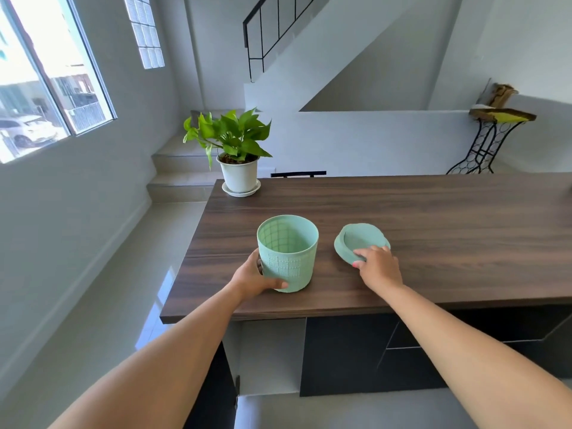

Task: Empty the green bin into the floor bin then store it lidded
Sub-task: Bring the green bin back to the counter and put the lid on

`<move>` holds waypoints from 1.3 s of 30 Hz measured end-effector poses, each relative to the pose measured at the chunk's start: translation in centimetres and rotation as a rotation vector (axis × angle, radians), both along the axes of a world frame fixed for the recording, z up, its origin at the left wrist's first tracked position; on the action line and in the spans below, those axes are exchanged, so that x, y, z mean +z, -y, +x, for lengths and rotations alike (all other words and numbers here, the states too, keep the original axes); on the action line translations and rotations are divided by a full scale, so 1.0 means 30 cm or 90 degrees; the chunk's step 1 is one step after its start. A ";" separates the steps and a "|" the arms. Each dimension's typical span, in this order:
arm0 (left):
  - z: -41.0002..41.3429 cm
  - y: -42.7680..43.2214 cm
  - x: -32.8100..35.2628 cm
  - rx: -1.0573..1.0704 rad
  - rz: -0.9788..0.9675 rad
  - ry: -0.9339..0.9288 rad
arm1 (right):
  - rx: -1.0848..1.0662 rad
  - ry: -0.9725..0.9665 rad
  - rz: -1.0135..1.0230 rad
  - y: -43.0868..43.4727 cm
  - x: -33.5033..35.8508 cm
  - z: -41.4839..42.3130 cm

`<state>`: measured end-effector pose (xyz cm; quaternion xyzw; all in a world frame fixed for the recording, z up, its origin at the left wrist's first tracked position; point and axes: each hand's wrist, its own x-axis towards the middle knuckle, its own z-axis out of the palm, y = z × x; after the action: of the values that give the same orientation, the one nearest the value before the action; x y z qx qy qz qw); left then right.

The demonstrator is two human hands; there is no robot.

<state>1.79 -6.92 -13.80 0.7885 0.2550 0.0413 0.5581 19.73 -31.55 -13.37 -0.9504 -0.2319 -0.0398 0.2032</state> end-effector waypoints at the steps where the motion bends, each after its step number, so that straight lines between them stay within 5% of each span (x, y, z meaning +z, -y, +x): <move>1: 0.001 0.000 0.001 -0.004 0.001 -0.003 | -0.009 -0.002 0.055 -0.003 0.034 -0.010; 7: 0.001 0.012 0.010 -0.012 0.020 -0.017 | 0.119 0.005 0.210 -0.045 0.258 -0.072; 14: 0.005 0.007 0.028 -0.017 -0.003 -0.016 | 0.301 0.071 0.115 -0.182 0.341 -0.203; 29: 0.007 0.002 0.015 -0.011 -0.015 -0.028 | 0.346 0.033 0.021 -0.229 0.309 -0.261; 34: 0.006 -0.002 0.014 -0.011 -0.004 -0.031 | 0.318 0.065 0.082 -0.253 0.373 -0.222; 39: 0.005 -0.002 0.018 -0.010 0.006 -0.037 | 0.287 -0.046 -0.060 -0.338 0.423 -0.179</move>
<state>1.94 -6.87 -13.27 0.7937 0.2649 0.0155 0.5474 14.37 -21.41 -0.68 -0.8838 -0.4328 0.0513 0.1701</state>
